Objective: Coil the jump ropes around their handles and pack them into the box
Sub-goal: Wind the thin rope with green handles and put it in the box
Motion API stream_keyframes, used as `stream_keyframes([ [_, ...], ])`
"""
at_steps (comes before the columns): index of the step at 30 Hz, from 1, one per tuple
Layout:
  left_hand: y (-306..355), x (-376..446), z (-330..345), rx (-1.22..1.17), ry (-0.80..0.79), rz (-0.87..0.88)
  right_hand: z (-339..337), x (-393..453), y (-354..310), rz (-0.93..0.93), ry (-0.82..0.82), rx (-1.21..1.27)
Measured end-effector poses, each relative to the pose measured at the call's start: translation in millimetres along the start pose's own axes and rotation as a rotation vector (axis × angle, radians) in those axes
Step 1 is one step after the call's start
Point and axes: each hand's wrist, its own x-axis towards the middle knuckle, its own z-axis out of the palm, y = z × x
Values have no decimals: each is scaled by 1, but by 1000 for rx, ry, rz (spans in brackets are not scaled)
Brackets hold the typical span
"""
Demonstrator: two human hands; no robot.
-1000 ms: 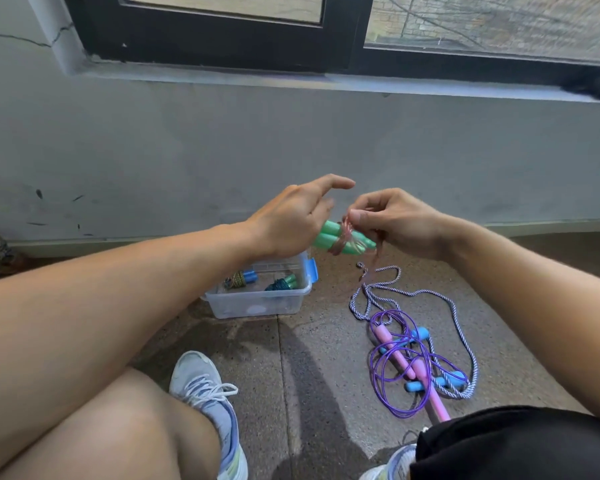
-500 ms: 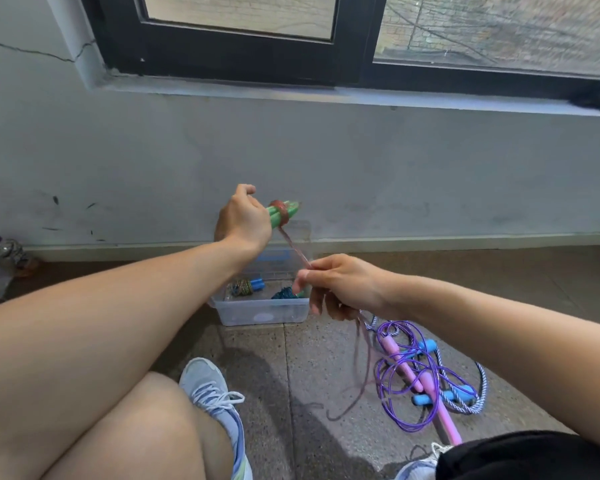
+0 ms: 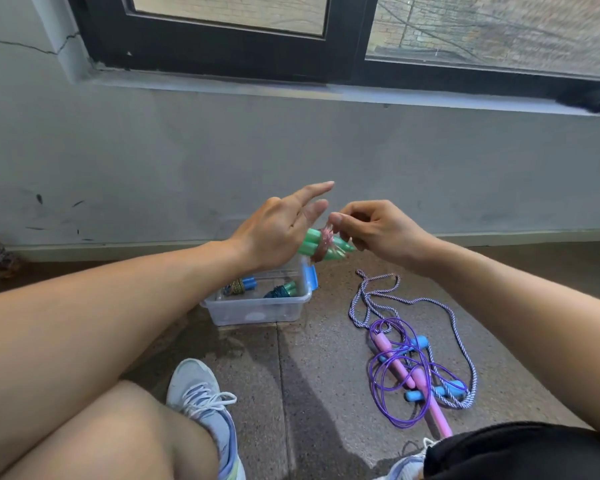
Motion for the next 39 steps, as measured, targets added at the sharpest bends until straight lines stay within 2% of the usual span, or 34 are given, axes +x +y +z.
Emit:
stream_keyframes([
  [3, 8, 0, 5, -195, -46, -58, 4, 1, 12, 39, -15, 112],
  [5, 18, 0, 8, -408, -33, -128, 6, 2, 18, 86, -41, 189],
  [7, 22, 6, 12, -592, 77, -299, 9, 1, 23, 139, -112, 263],
  [10, 17, 16, 8, -716, 349, -600, 10, 0, 33, 240, -219, 397],
  [13, 2, 20, 1, -651, 527, -776, 8, -3, 39, 336, -330, 421],
  [17, -33, 19, -13, -506, 744, -945, 2, -14, 59, 393, -525, 175],
  [19, -54, 16, -21, -400, 781, -989, -1, -21, 76, 440, -540, 7],
  [22, -70, 7, -28, -152, 704, -986, -8, -25, 86, 466, -575, -321],
  [24, -76, 1, -35, -70, 740, -981, -11, -29, 84, 529, -690, -362],
  [26, -82, -7, -45, -7, 796, -964, -17, -33, 92, 642, -764, -299],
  [28, -86, -14, -48, 28, 756, -937, -22, -39, 102, 715, -801, -413],
  [31, -73, -15, -33, 18, 485, -819, -26, -39, 103, 679, -890, -994],
  [33, -57, -9, -18, -8, 302, -694, -16, -32, 88, 596, -815, -1299],
  [34, -48, -6, -11, -38, 232, -646, -7, -29, 78, 500, -715, -1316],
  [35, -38, -3, -5, -67, 171, -614, 2, -23, 69, 411, -592, -1186],
  [36, -30, 0, 0, -88, 120, -587, 11, -17, 60, 347, -478, -948],
  [38, -19, 6, 11, -153, 52, -554, 31, -8, 39, 266, -352, -417],
  [39, -16, 8, 16, -216, 36, -548, 39, -2, 33, 249, -324, -241],
])
